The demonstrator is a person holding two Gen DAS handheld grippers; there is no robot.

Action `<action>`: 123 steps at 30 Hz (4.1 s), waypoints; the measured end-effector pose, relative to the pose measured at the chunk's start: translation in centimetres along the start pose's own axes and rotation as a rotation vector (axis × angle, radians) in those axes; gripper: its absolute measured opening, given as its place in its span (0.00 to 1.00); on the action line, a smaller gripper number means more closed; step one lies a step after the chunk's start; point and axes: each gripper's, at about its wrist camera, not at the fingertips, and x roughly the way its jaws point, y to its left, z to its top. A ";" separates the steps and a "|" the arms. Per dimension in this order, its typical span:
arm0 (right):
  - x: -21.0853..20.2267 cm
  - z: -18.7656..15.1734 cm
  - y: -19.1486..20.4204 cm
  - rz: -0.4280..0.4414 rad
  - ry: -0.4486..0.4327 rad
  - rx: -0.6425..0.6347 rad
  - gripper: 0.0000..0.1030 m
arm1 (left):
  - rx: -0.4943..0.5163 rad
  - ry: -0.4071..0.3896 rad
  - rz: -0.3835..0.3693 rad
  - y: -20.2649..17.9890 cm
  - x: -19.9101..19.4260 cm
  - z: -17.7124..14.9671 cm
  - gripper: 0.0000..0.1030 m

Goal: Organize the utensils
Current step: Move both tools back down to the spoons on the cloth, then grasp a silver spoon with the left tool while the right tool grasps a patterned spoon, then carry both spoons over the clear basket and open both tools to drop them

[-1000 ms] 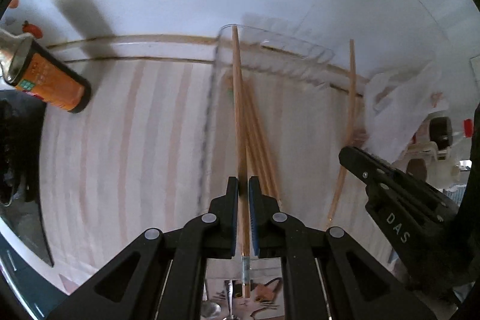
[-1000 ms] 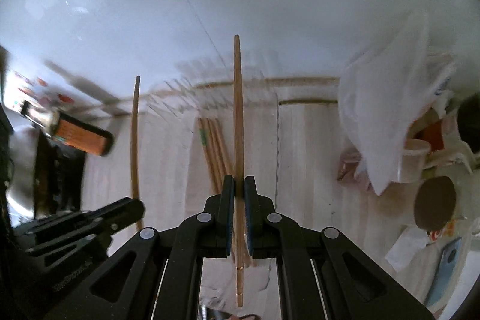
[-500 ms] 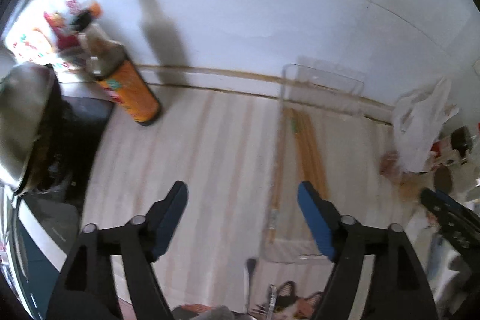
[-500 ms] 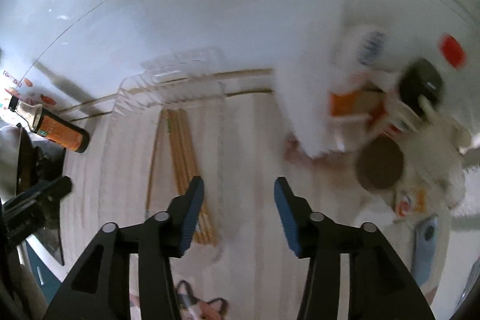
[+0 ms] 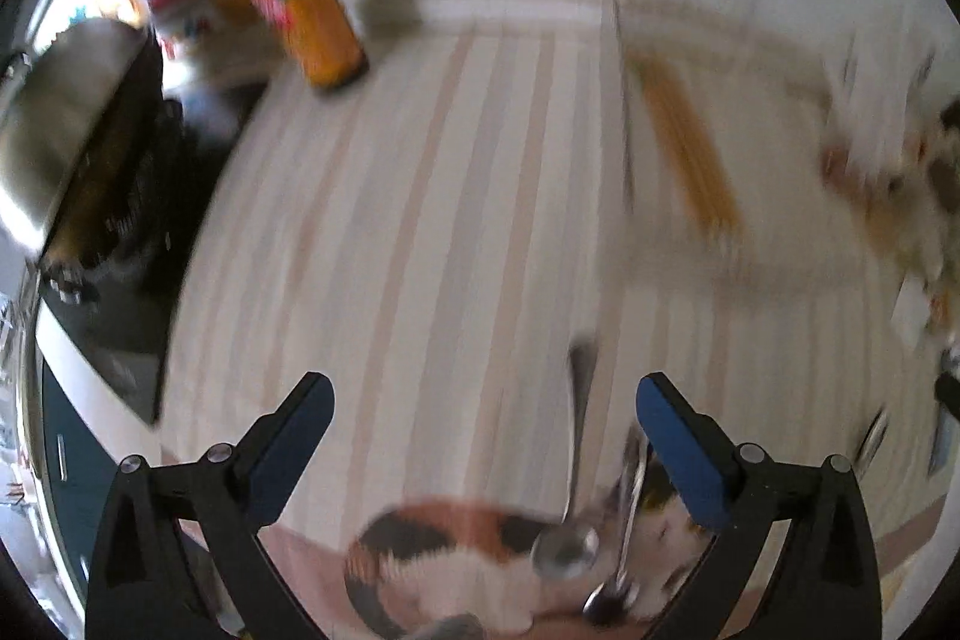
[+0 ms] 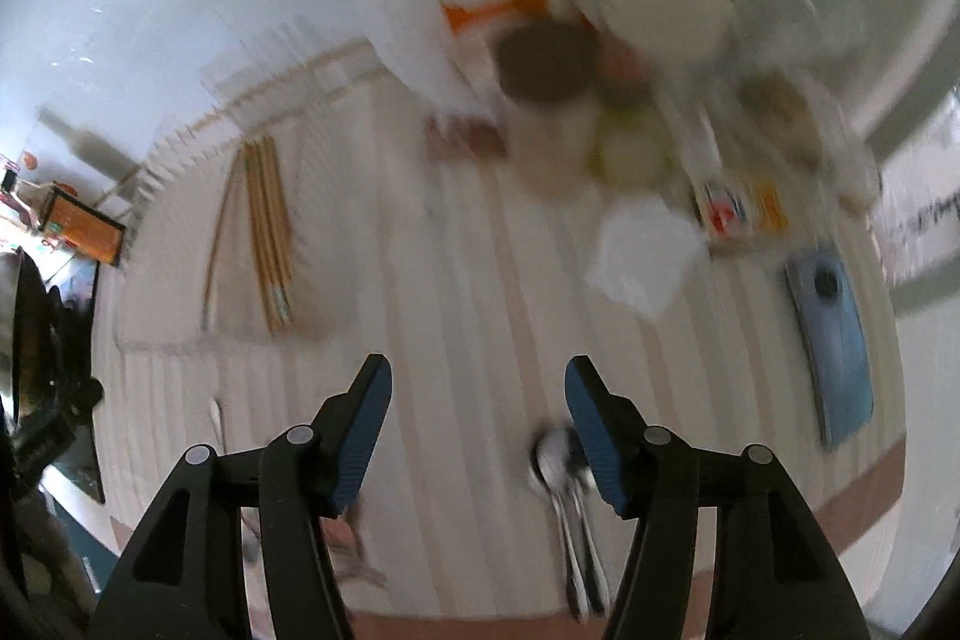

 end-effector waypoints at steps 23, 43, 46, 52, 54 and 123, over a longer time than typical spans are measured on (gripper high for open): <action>5.2 -8.8 1.8 0.033 0.224 -0.028 0.60 | 0.069 0.213 -0.074 -1.4 7.6 -5.9 0.03; 10.2 -13.0 17.0 -0.095 0.256 -0.476 0.07 | -0.153 0.256 -0.225 5.8 8.4 -7.3 0.00; 9.9 -11.8 13.8 -0.127 0.248 -0.424 0.07 | -0.126 0.282 -0.317 2.9 8.7 -6.5 0.00; 9.2 -10.2 7.9 -0.133 0.281 -0.283 0.07 | -0.084 0.228 -0.361 2.8 6.0 -5.0 0.05; 9.0 -10.0 6.7 -0.126 0.288 -0.256 0.07 | -0.084 0.224 -0.318 4.7 5.7 -5.2 0.15; -8.1 0.8 10.0 0.216 -0.093 -0.256 0.02 | 0.059 -0.268 -0.273 -0.8 -13.8 2.9 0.36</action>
